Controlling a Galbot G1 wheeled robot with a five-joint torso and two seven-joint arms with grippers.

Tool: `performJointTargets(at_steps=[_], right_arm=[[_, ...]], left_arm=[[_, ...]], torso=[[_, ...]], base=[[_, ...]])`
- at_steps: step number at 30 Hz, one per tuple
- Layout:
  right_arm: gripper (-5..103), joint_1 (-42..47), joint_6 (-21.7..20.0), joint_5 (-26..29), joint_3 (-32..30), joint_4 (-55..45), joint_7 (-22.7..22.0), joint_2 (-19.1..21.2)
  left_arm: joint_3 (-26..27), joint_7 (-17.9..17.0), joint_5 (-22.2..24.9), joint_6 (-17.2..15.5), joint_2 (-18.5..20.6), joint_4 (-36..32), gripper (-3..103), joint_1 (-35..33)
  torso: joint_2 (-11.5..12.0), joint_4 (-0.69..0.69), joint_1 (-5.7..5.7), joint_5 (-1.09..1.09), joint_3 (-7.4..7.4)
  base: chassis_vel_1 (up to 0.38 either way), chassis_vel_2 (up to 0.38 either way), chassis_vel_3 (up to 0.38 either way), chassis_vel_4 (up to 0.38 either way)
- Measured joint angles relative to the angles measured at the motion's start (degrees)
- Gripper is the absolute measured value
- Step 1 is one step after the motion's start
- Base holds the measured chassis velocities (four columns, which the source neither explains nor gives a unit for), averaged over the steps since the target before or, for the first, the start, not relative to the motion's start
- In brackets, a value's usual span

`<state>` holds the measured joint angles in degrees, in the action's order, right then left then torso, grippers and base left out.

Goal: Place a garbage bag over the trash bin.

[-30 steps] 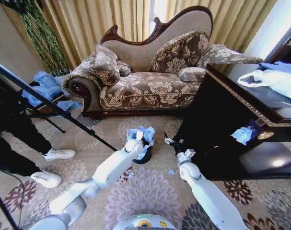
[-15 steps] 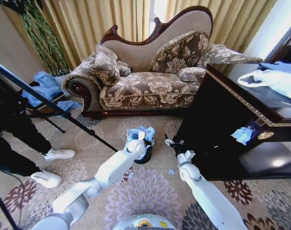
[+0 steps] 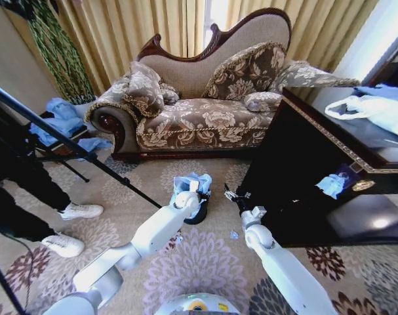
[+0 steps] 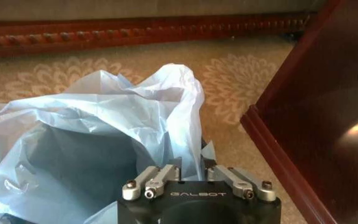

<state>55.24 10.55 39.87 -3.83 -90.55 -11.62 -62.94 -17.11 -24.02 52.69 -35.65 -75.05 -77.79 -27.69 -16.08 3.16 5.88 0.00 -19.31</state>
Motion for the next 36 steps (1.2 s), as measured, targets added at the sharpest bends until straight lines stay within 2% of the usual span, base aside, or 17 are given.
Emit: performJointTargets(at_steps=[2,4,5,7,8,23,30,36], right_arm=[[100,0.0,0.0,-0.2,0.1,0.2,0.0,-0.2],[100,0.0,0.0,-0.3,0.1,0.3,0.0,-0.3],[100,0.0,0.0,-0.5,0.2,0.4,0.0,-0.4],[100,-0.1,0.0,-0.6,0.3,0.5,0.0,-0.5],[100,-0.1,0.0,-0.8,0.5,0.6,0.0,-0.6],[100,0.0,0.0,-2.1,0.9,1.1,0.1,-1.2],[100,0.0,0.1,-2.4,1.4,1.3,0.5,-1.6],[100,0.0,0.1,-2.5,1.5,1.2,1.3,-1.5]], left_arm=[[0.1,0.1,0.1,0.0,0.0,0.0,13,0.0],[0.2,0.2,0.1,0.0,0.0,0.0,13,0.0],[0.3,0.3,0.1,0.0,0.0,-0.1,5,0.0],[0.3,0.3,0.2,0.1,0.0,-0.2,5,0.0],[0.4,0.3,0.7,0.2,0.0,-0.3,1,0.0],[0.2,-0.1,3.0,0.6,-1.2,-2.7,0,-0.1],[-0.6,-1.3,3.2,0.9,-3.8,-2.9,0,-1.0],[-1.3,-1.6,1.4,1.8,-6.9,0.7,0,-2.4]], torso=[[0.0,0.0,0.0,0.0,0.0],[0.0,0.0,0.0,0.0,0.0],[0.0,0.0,0.0,0.0,0.0],[0.0,0.0,0.0,0.0,0.0],[0.0,-0.01,0.0,0.0,0.0],[0.0,0.0,0.0,0.0,0.0],[0.0,0.0,0.0,0.01,0.0],[0.0,0.01,0.0,0.0,0.0]], base=[[0.0,0.0,0.0,0.0],[0.0,0.0,0.0,0.0],[0.0,0.0,0.0,0.0],[0.0,0.0,0.0,0.0],[0.0,0.0,0.0,0.0],[0.0,0.0,0.0,0.0],[0.0,0.0,0.0,0.0],[0.0,0.0,0.0,0.0]])
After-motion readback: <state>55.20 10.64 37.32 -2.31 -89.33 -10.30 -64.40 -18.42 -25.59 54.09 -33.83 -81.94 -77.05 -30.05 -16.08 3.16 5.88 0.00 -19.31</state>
